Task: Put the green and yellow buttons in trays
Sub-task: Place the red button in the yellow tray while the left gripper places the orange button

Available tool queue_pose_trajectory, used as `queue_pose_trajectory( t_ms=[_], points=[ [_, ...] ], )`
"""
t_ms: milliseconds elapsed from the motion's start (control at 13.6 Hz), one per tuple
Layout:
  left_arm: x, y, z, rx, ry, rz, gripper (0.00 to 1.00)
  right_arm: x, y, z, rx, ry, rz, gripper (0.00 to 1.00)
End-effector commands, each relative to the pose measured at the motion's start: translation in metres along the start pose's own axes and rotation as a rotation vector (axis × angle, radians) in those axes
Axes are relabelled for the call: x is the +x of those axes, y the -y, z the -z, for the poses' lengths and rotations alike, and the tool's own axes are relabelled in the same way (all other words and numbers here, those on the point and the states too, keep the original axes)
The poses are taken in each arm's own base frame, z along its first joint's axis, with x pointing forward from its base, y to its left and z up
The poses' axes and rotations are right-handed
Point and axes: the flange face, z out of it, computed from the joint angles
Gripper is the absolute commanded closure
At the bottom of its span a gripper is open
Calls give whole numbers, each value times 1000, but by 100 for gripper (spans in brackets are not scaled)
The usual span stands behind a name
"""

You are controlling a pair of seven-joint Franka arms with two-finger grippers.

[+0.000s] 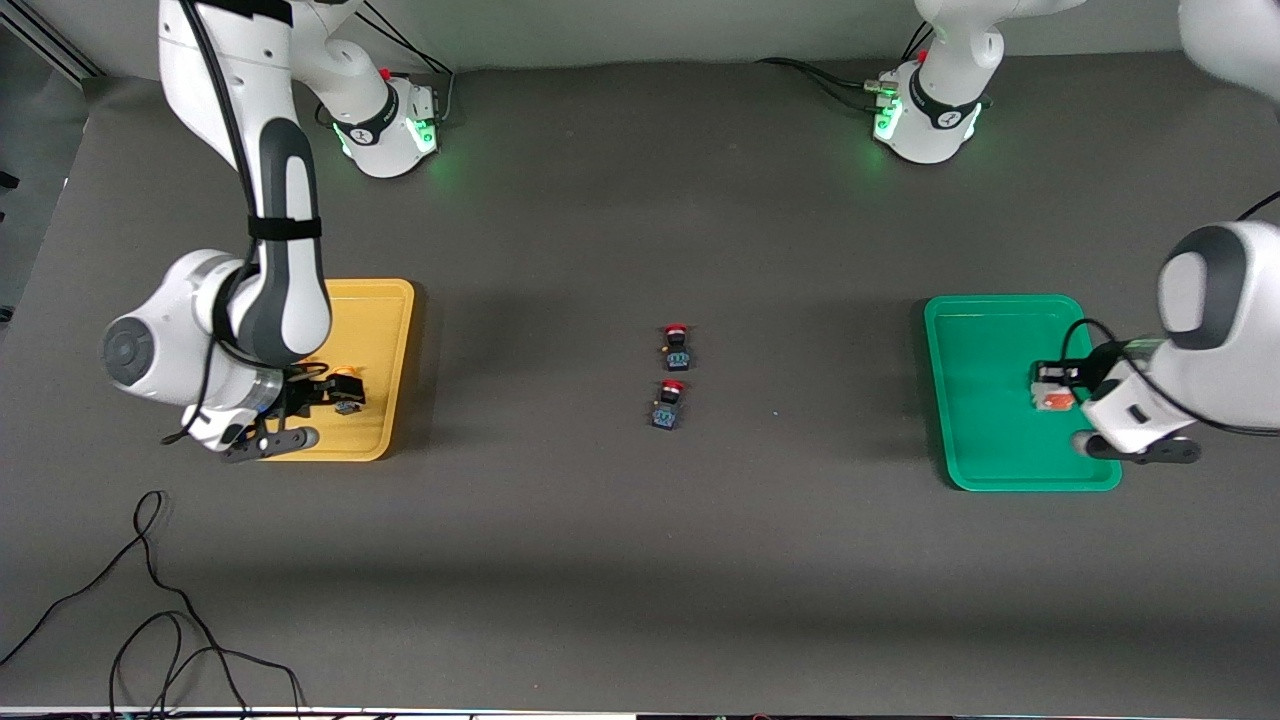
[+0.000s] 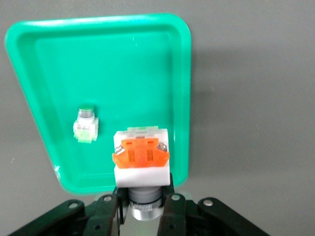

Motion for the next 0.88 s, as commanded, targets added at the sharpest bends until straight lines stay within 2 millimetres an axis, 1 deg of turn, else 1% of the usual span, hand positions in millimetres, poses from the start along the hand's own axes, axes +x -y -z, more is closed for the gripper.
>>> queue_pose_trajectory(
  t_ms=[0, 74, 147, 221, 294, 368, 441, 515, 662, 735, 809],
  points=[
    [-13, -4, -53, 19, -56, -25, 100, 17, 34, 71, -38, 47, -16, 0],
    [-14, -4, -76, 22, -84, -27, 100, 20, 45, 92, -49, 60, -18, 0],
    [-19, -4, -100, 28, -116, -30, 100, 19, 53, 117, -71, 71, -22, 0],
    [-25, -5, -128, 29, -157, -32, 100, 18, 62, 137, -85, 81, -15, 0],
    [-30, -5, -152, 31, -209, -33, 100, 15, 71, 156, -86, 93, -9, 0],
    [-34, -6, -168, 31, -240, -35, 100, 9, 74, 170, -91, 105, -11, 0],
    [-35, -4, -180, 29, -245, -34, 100, 4, 75, 182, -97, 105, -20, 0],
    [-34, -3, -186, 29, -245, -33, 100, -3, 73, 196, -99, 91, -27, 0],
    [-34, 1, -189, 26, -247, -26, 100, -14, 68, 217, -114, 69, -18, 0],
    [-34, 3, -188, 27, -244, -32, 100, -21, 58, 228, -121, 55, -46, 0],
    [-34, 3, -189, 26, -241, -34, 79, -26, 55, 236, -117, 46, -66, 0]
  ],
)
